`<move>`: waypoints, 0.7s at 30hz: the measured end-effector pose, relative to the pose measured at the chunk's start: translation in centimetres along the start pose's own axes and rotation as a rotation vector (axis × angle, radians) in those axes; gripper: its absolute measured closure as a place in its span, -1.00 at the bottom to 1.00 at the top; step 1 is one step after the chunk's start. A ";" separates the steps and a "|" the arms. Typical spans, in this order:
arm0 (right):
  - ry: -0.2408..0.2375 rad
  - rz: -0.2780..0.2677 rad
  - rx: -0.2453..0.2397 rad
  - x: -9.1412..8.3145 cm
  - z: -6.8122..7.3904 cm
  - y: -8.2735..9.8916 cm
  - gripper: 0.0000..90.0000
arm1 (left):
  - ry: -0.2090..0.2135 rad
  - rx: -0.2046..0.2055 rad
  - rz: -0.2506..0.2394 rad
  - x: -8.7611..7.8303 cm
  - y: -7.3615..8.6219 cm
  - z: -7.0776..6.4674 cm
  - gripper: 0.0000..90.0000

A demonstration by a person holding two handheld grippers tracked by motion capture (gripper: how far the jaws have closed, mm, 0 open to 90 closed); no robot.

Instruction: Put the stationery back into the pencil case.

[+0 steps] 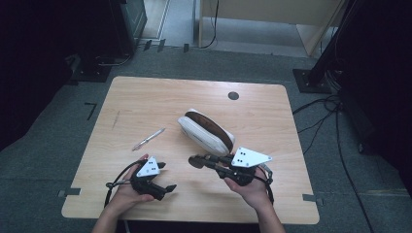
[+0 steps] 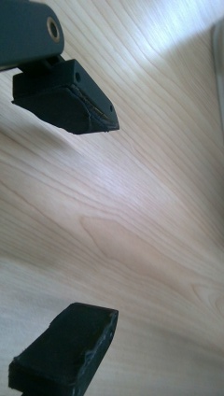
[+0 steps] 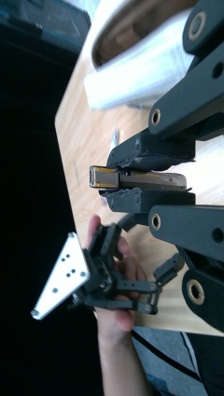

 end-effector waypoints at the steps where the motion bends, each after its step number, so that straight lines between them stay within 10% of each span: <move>1: 0.015 -0.008 -0.001 -0.2 -0.3 -0.3 0.76 | -0.007 -0.006 0.008 -0.1 0.1 0.1 -0.81; 21: 0.223 -0.062 0.021 -2.4 -5.1 -4.5 0.76 | -0.086 -0.091 0.083 -0.2 1.4 1.9 -0.81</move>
Point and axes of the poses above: each handheld gripper's, and its own axes: x roughly forward along the jaws, y roughly out of its underside, z roughly to its left, the point moved 8 cm from there along x, roughly forward along the jaws, and after that the axes turned 7 degrees about x, right-handed, at the moved point
